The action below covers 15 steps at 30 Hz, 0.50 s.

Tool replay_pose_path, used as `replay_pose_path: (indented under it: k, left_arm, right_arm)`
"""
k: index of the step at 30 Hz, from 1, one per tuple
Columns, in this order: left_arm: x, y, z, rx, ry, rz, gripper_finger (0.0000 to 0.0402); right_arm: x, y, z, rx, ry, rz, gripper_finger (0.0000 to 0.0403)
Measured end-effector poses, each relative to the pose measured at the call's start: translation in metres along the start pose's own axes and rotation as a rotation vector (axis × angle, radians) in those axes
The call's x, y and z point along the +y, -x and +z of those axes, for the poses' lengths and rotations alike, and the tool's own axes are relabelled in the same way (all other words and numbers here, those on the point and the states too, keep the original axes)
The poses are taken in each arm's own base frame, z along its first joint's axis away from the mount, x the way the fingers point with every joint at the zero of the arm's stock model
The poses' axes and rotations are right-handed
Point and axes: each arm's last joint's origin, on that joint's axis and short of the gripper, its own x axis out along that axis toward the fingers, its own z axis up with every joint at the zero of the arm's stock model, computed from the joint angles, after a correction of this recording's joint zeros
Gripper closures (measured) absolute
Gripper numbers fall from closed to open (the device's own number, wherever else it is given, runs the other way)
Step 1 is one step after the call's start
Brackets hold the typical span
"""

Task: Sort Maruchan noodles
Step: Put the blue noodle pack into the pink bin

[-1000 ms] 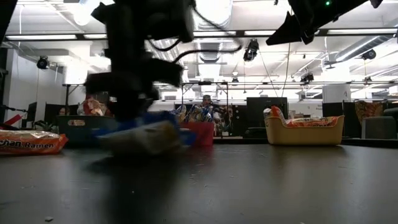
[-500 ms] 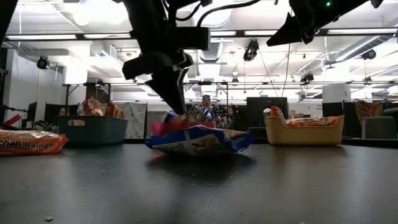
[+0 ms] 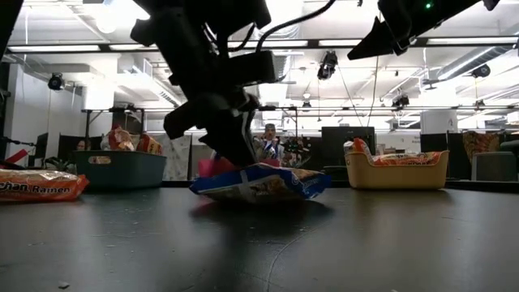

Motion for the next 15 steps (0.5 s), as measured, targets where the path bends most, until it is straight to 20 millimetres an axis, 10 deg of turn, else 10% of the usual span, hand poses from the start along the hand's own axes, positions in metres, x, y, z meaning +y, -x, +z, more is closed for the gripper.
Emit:
replay_pose_path:
  k: [15]
  left_arm:
    - [0.0066,0.0037,-0.0014,-0.007,0.021,0.006,0.0401]
  right_arm:
    - [0.0000,0.0000,0.0000,0.000,0.007,0.000,0.0390]
